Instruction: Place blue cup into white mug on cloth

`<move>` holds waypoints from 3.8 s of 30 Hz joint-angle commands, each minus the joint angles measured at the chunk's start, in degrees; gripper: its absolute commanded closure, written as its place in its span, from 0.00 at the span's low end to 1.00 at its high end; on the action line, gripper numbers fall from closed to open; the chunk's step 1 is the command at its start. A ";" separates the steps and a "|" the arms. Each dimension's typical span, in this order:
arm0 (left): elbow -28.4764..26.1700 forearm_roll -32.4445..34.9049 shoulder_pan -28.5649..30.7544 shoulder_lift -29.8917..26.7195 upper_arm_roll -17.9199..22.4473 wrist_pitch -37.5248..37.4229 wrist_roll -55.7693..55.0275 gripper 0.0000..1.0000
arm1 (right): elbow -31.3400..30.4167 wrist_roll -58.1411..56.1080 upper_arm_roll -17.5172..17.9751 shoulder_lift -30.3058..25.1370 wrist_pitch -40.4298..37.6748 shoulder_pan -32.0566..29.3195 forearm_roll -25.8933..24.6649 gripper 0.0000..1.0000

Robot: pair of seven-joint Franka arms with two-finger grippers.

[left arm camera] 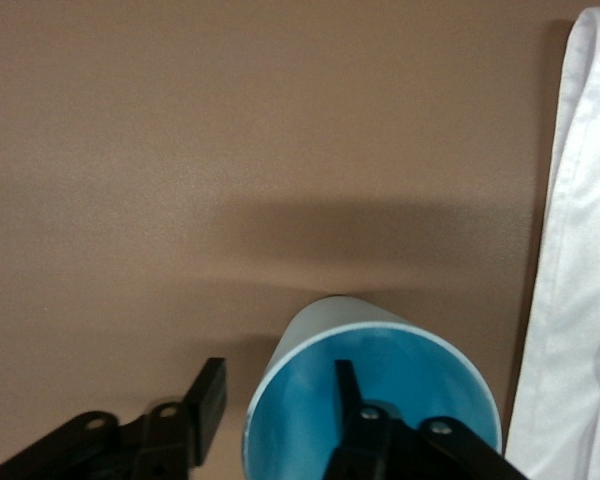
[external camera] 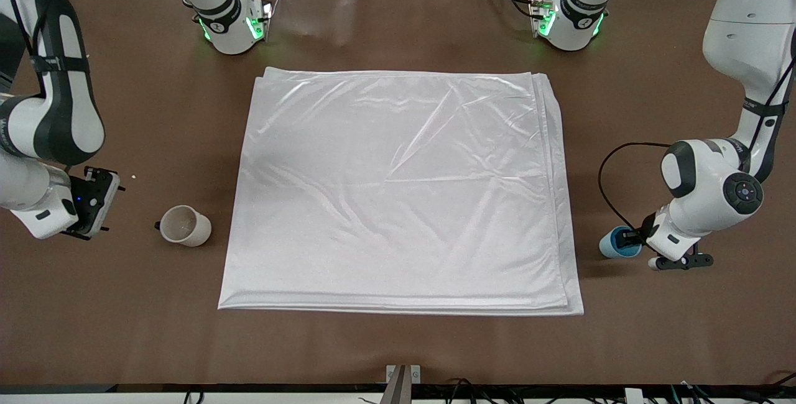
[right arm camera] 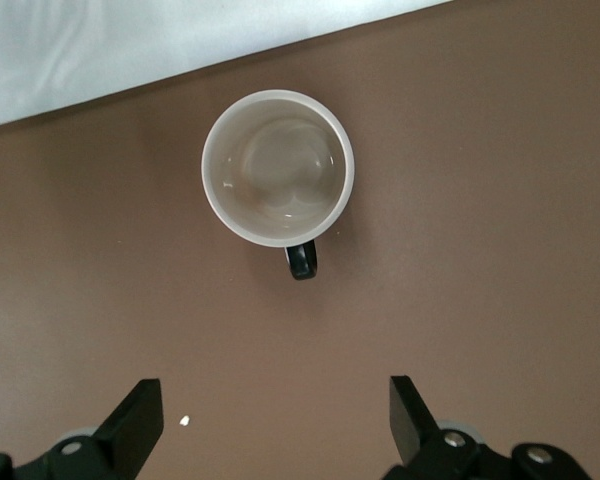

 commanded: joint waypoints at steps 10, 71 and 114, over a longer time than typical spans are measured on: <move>1.42 1.64 -0.03 -0.02 -0.51 0.60 -0.02 1.00 | -3.51 -8.77 0.41 3.86 8.47 0.59 0.55 0.00; 15.05 4.18 -4.25 -21.81 -13.87 -38.51 -3.88 1.00 | -10.46 -13.87 1.55 6.41 24.92 0.33 5.12 1.00; 15.05 5.59 -7.33 -19.44 -20.11 -39.22 -16.98 1.00 | -7.22 28.65 5.42 4.73 19.65 33.81 -0.76 1.00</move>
